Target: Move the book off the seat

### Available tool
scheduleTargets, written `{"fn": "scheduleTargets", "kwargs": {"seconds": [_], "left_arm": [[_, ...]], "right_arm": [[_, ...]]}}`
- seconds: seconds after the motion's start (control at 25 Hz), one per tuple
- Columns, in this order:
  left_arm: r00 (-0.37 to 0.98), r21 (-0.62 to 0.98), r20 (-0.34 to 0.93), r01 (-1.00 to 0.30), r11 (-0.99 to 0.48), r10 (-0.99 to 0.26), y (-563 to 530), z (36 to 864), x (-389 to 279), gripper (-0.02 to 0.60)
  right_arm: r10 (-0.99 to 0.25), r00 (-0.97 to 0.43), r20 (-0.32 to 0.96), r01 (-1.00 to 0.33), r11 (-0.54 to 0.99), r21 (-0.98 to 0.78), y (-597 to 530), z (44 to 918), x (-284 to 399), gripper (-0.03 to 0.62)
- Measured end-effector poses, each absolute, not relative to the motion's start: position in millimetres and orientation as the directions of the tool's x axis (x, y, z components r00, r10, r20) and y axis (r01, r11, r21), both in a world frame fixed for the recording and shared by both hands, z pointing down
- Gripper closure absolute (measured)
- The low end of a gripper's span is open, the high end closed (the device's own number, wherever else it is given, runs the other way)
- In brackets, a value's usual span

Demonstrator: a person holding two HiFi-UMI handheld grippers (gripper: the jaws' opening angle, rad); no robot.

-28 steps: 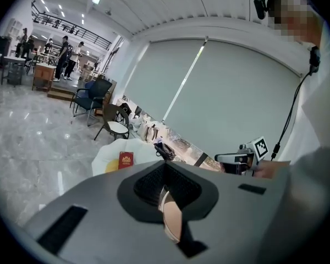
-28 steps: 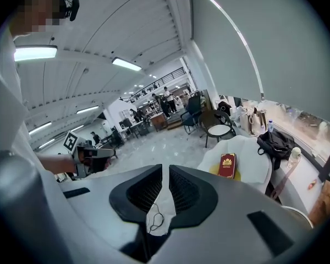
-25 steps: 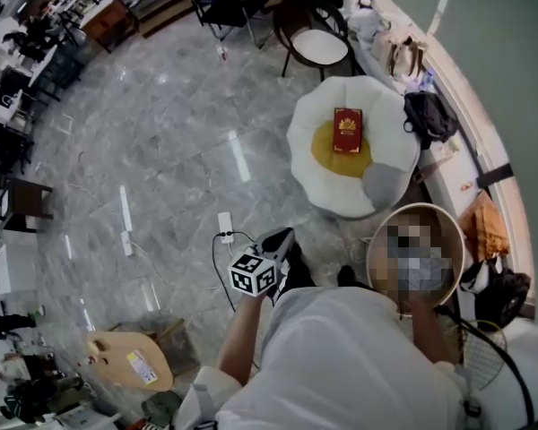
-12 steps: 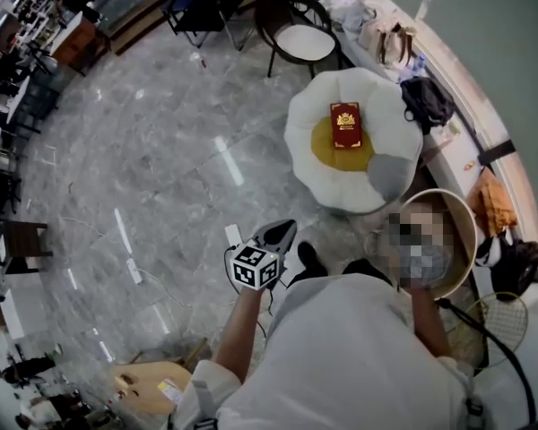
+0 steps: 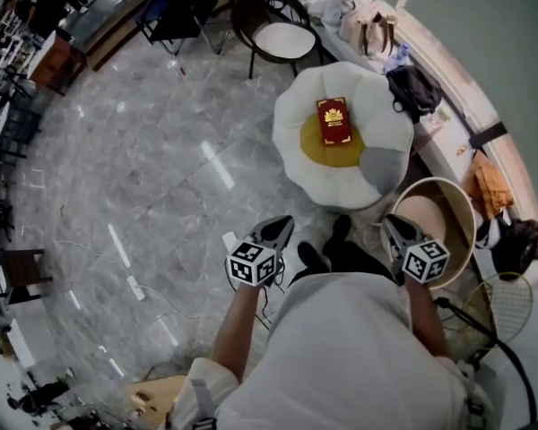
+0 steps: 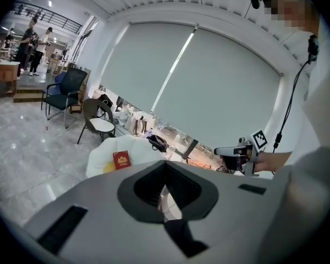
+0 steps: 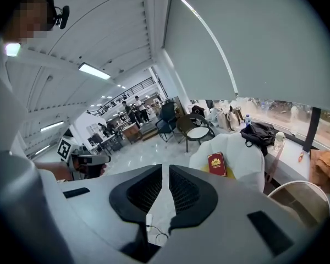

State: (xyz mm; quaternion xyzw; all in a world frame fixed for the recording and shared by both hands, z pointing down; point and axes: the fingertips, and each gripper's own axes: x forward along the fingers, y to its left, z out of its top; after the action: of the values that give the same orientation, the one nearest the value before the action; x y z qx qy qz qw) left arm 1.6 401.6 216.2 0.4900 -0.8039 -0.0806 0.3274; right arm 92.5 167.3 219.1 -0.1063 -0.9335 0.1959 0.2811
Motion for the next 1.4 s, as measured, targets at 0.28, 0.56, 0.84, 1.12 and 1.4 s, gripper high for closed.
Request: {"fn": "scheduleTargets", "kwargs": {"seconds": [0.28,0.56,0.84,1.12,1.4], "left_arm": [[-0.292,0.455,0.469,-0.729,0.511,-0.834,369.3,231.1,-28.3,0.58],[-0.237,0.46,0.502,-0.741,0.489,-0.832,324.9,237.7,-59.3,0.579],[-0.222,0.467,0.503,-0.743,0.479,-0.835,280.6,249.0,-93.0,0.578],[-0.205,0.456,0.534,-0.747,0.484,-0.82,248.0,267.8,-126.5,0.578],[-0.175,0.461,0.549,-0.752,0.471,-0.817,233.8,281.8,-166.3,0.579]], "right_arm": [[0.307,-0.817,0.489,0.061,0.889,-0.455,140.6,238.3,56.8,0.536],[0.33,-0.811,0.484,0.074,0.877,-0.475,115.4,239.9,3.6,0.536],[0.356,-0.793,0.494,0.071,0.86,-0.506,82.1,262.7,-25.1,0.536],[0.39,-0.751,0.533,0.08,0.855,-0.513,59.6,290.6,-43.2,0.536],[0.371,-0.75,0.547,0.043,0.853,-0.519,47.6,308.0,-70.0,0.536]]}}
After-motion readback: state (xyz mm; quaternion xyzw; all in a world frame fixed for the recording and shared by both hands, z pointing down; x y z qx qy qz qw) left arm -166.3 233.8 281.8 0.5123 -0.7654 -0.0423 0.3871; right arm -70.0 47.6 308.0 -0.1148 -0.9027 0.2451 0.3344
